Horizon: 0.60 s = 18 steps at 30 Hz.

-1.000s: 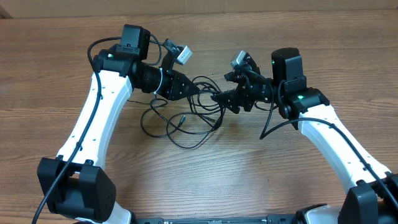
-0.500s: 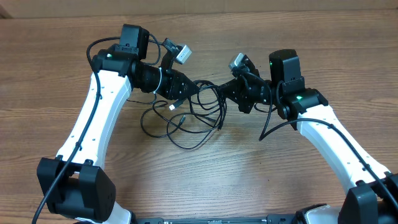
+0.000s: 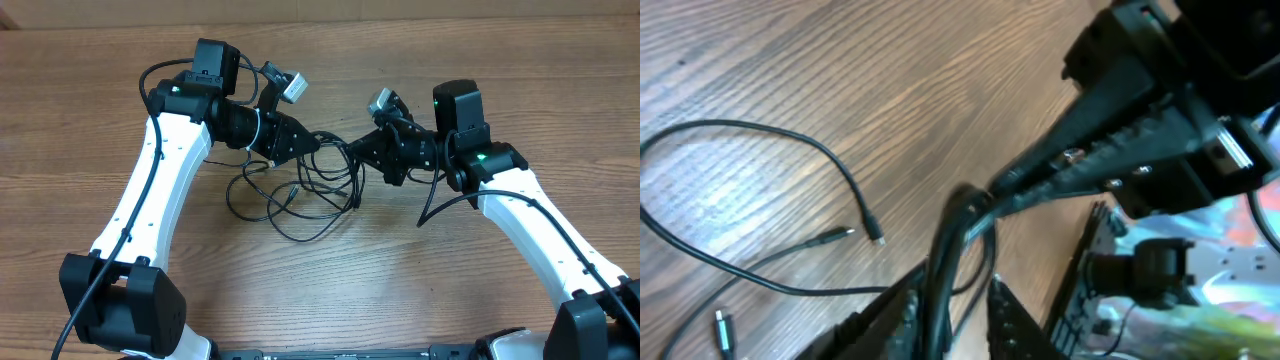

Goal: Untangle cables

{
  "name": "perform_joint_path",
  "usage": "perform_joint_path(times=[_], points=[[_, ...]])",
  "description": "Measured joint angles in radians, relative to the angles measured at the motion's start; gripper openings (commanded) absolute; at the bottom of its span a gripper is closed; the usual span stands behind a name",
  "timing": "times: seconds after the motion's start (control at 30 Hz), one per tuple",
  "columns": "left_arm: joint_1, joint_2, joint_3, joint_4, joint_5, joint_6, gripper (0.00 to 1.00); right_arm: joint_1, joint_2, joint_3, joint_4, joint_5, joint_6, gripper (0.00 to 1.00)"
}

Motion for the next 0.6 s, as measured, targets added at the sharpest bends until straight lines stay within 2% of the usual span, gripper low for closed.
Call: perform_joint_path(times=[0.27, 0.6], points=[[0.0, 0.0, 0.0, 0.001, -0.021, 0.005, 0.26, 0.0, 0.0, 0.0, 0.001, -0.103, 0.001, 0.04], [0.0, 0.0, 0.0, -0.002, -0.029, 0.005, 0.24, 0.0, 0.0, 0.0, 0.046, -0.126, 0.001, 0.04]])
